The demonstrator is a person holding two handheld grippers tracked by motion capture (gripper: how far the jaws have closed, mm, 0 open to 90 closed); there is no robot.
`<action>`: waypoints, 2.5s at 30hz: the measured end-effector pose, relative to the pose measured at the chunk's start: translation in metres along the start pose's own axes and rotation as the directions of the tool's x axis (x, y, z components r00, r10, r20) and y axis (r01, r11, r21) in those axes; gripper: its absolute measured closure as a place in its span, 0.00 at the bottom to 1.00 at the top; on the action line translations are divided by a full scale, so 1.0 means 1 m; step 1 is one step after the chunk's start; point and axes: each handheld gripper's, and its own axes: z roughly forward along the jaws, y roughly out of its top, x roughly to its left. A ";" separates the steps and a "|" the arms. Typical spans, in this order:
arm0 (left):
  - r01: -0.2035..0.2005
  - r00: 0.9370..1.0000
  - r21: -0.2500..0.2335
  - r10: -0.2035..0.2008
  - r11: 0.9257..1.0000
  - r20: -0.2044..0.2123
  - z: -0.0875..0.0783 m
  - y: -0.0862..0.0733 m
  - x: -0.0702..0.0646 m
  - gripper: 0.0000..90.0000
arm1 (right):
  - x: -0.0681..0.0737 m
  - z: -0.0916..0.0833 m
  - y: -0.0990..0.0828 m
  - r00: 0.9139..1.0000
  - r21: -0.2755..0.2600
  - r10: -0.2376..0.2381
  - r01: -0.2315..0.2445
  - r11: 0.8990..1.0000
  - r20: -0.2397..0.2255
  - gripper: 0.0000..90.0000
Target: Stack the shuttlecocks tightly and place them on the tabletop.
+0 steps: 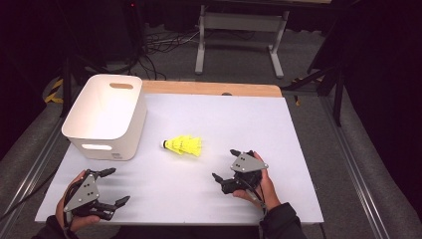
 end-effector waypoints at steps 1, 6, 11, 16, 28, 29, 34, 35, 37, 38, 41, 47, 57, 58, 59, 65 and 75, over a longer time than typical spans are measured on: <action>0.000 1.000 -0.001 0.000 1.000 0.000 0.000 0.000 0.000 0.07 | 0.001 0.002 0.001 1.000 -0.001 -0.001 0.001 1.000 -0.002 0.08; 0.003 1.000 -0.001 -0.003 1.000 0.006 0.000 0.000 0.001 0.07 | 0.003 0.014 0.009 1.000 0.021 -0.010 0.010 1.000 -0.009 0.09; 0.001 1.000 -0.003 -0.001 1.000 0.006 -0.001 0.000 -0.001 0.07 | 0.002 0.025 0.014 0.999 0.028 0.024 -0.023 0.999 -0.025 0.13; 0.004 1.000 -0.005 -0.004 1.000 0.008 -0.001 0.000 0.000 0.07 | 0.002 0.034 0.019 0.999 0.044 0.030 -0.028 0.999 -0.043 0.14; 0.005 1.000 -0.006 -0.005 1.000 0.012 -0.001 0.000 -0.001 0.07 | 0.011 0.069 0.034 0.986 0.102 0.038 -0.022 0.995 -0.163 0.21; 0.005 1.000 -0.007 -0.005 1.000 0.013 -0.001 0.000 -0.001 0.07 | 0.011 0.073 0.035 0.984 0.109 0.040 -0.021 0.994 -0.171 0.21; 0.005 1.000 -0.009 -0.005 1.000 0.016 -0.001 0.000 -0.001 0.07 | 0.011 0.086 0.037 0.983 0.139 0.049 -0.025 0.990 -0.178 0.23; 0.007 1.000 -0.010 -0.006 1.000 0.017 -0.001 0.000 -0.001 0.07 | 0.010 0.088 0.037 0.982 0.140 0.057 -0.032 0.990 -0.180 0.24; 0.007 1.000 -0.011 -0.007 1.000 0.017 -0.001 0.000 -0.001 0.07 | 0.009 0.091 0.039 0.979 0.144 0.072 -0.045 0.989 -0.193 0.24; 0.007 1.000 -0.011 -0.007 1.000 0.017 -0.001 0.000 -0.001 0.07 | 0.010 0.093 0.040 0.978 0.149 0.073 -0.045 0.988 -0.194 0.24; 0.006 1.000 -0.010 -0.006 1.000 0.018 -0.001 0.000 -0.002 0.07 | 0.012 0.099 0.043 0.977 0.163 0.075 -0.042 0.986 -0.199 0.25; 0.002 1.000 -0.014 -0.002 1.000 0.020 -0.002 0.000 -0.001 0.07 | 0.013 0.113 0.045 0.980 0.197 0.087 -0.052 0.979 -0.176 0.28; -0.002 0.999 -0.030 0.003 1.000 0.033 0.002 0.003 -0.001 0.08 | 0.018 0.127 0.055 0.981 0.214 0.109 -0.073 0.974 -0.164 0.37; 0.000 0.999 -0.032 0.001 0.999 0.039 0.002 0.003 0.000 0.08 | 0.018 0.128 0.055 0.982 0.215 0.107 -0.071 0.974 -0.159 0.38; 0.008 0.999 -0.032 -0.007 0.999 0.043 0.002 0.002 0.000 0.08 | 0.018 0.131 0.055 0.982 0.217 0.110 -0.074 0.973 -0.156 0.42; 0.011 0.998 -0.046 -0.008 0.999 0.057 0.001 0.002 0.000 0.08 | 0.013 0.140 0.056 0.982 0.228 0.150 -0.121 0.966 -0.116 0.53; 0.012 0.998 -0.049 -0.009 0.999 0.068 0.002 0.002 0.000 0.08 | 0.012 0.155 0.065 0.988 0.220 0.145 -0.133 0.966 -0.043 0.88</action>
